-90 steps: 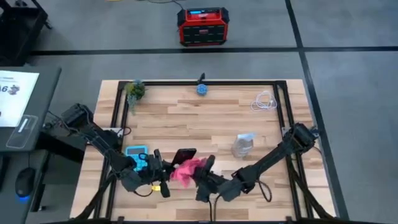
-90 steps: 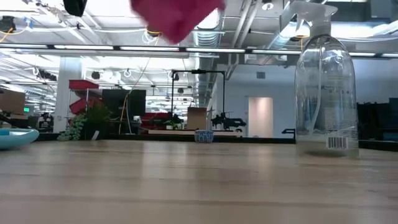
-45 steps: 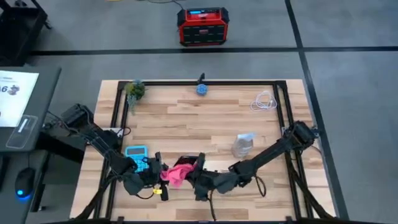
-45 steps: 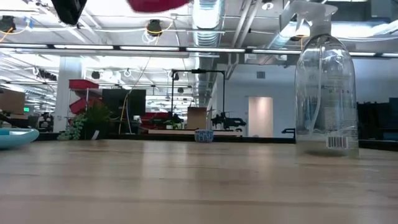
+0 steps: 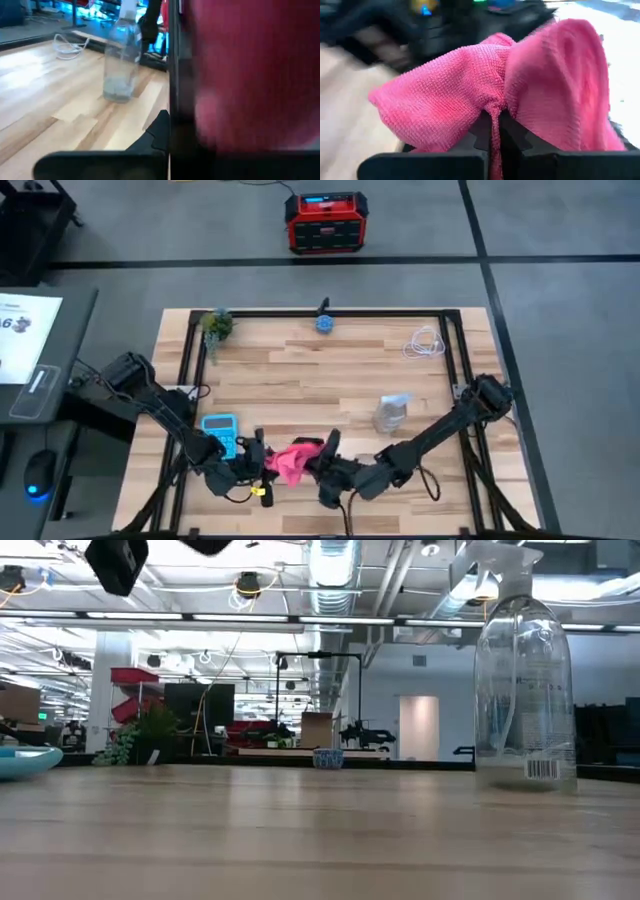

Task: Apply microfiber cloth
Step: Wipe the back of the black cellphone using pink microfiber cloth

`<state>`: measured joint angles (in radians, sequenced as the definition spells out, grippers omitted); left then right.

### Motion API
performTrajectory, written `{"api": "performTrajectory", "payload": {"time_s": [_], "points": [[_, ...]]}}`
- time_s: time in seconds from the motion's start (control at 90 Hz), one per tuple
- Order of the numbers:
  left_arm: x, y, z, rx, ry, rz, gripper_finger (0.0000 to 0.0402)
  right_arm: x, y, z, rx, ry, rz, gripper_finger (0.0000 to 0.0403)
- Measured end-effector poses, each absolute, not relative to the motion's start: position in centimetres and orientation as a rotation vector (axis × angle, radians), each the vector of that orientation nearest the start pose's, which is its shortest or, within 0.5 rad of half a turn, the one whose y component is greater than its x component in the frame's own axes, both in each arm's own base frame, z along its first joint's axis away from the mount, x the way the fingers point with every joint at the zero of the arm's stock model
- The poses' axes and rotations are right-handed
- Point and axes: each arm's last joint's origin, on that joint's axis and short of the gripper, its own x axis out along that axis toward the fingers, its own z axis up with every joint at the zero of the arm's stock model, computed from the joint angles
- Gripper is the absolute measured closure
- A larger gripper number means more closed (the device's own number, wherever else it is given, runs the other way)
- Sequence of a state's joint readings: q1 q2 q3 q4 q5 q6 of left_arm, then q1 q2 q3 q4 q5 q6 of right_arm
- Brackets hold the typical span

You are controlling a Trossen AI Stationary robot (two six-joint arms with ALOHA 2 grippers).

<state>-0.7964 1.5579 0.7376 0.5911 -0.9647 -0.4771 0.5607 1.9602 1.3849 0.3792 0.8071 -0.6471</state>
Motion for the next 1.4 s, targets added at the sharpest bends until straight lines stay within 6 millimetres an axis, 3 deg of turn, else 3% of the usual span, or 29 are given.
{"api": "performTrajectory", "payload": {"time_s": [0.089,0.244,0.344,0.456,0.6,0.667,0.8,1.089,1.211,1.4], "points": [[23.3,-20.5,21.0,-0.284,0.096,0.207,0.0395,38.7,21.6,24.3,-0.755,0.271,-0.211,0.0403],[23.4,-20.3,21.4,-0.306,0.065,0.250,0.0395,38.4,21.2,25.5,-0.704,0.258,-0.529,0.0403],[23.4,-20.3,21.4,-0.308,0.066,0.247,0.0395,38.3,21.3,26.0,-0.685,0.231,-0.562,0.0403],[23.3,-20.4,21.3,-0.306,0.074,0.232,0.0395,38.4,21.5,25.9,-0.681,0.222,-0.525,0.0403],[23.2,-20.6,21.1,-0.289,0.102,0.175,0.0395,38.8,21.8,25.3,-0.657,0.185,-0.246,0.0403],[23.3,-20.7,21.1,-0.290,0.106,0.163,0.0395,39.1,21.7,25.0,-0.662,0.184,-0.201,0.0403],[23.3,-20.7,21.2,-0.302,0.098,0.159,0.0395,39.3,21.3,25.2,-0.648,0.174,-0.238,0.0403],[23.4,-20.4,21.2,-0.316,0.085,0.201,0.0395,38.2,21.7,25.6,-0.677,0.234,-0.546,0.0403],[23.4,-20.5,21.2,-0.311,0.096,0.186,0.0395,38.0,22.2,25.5,-0.669,0.224,-0.505,0.0403],[23.3,-20.7,21.1,-0.310,0.113,0.148,0.0395,38.7,22.0,25.0,-0.564,0.180,-0.265,0.0403]]}}
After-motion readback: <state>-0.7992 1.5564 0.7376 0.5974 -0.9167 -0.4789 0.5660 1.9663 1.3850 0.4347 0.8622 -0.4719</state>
